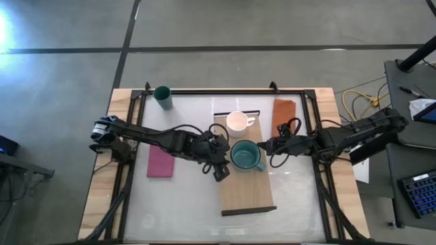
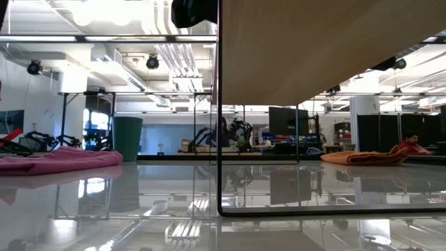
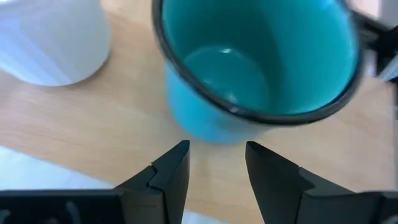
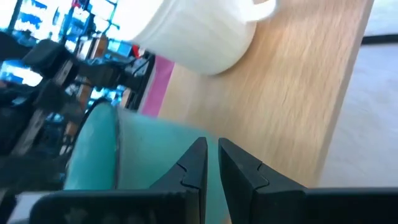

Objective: Stack small to large cups/mugs on shelf
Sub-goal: Put the blue mug on the shelf

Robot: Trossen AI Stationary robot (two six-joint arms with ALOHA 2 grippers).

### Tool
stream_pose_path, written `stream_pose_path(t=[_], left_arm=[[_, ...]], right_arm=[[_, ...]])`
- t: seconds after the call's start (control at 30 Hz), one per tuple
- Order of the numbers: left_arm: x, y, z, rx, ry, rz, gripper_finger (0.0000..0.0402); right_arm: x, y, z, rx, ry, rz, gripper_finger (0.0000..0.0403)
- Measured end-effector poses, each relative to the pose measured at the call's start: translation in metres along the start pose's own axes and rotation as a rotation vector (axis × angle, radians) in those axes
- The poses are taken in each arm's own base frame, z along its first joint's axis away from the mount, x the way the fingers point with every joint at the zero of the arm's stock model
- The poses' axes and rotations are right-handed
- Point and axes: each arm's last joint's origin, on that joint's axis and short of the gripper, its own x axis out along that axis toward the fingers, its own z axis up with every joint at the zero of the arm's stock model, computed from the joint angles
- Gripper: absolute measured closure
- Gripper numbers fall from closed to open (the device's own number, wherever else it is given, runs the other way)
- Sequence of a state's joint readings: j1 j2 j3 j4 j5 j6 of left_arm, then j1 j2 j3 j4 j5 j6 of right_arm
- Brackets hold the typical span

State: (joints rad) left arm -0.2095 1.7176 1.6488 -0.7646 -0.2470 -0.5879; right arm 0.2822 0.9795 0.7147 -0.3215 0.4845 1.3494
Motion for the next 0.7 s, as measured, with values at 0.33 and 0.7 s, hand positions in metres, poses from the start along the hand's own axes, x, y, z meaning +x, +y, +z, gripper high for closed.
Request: stream_pose_path(t=[0.33, 0.7], left_arm=[[0.006, 0.017, 0.001, 0.097, 0.002, 0.119, 0.0259], [0.010, 0.025, 0.013, 0.117, -0.070, 0.104, 0.0259]], right_arm=[[-0.022, -0.002, -0.012, 0.041, 0.157, 0.030, 0.0369], [-0.001, 0.008, -0.025, 0.047, 0.138, 0.049, 0.0369]])
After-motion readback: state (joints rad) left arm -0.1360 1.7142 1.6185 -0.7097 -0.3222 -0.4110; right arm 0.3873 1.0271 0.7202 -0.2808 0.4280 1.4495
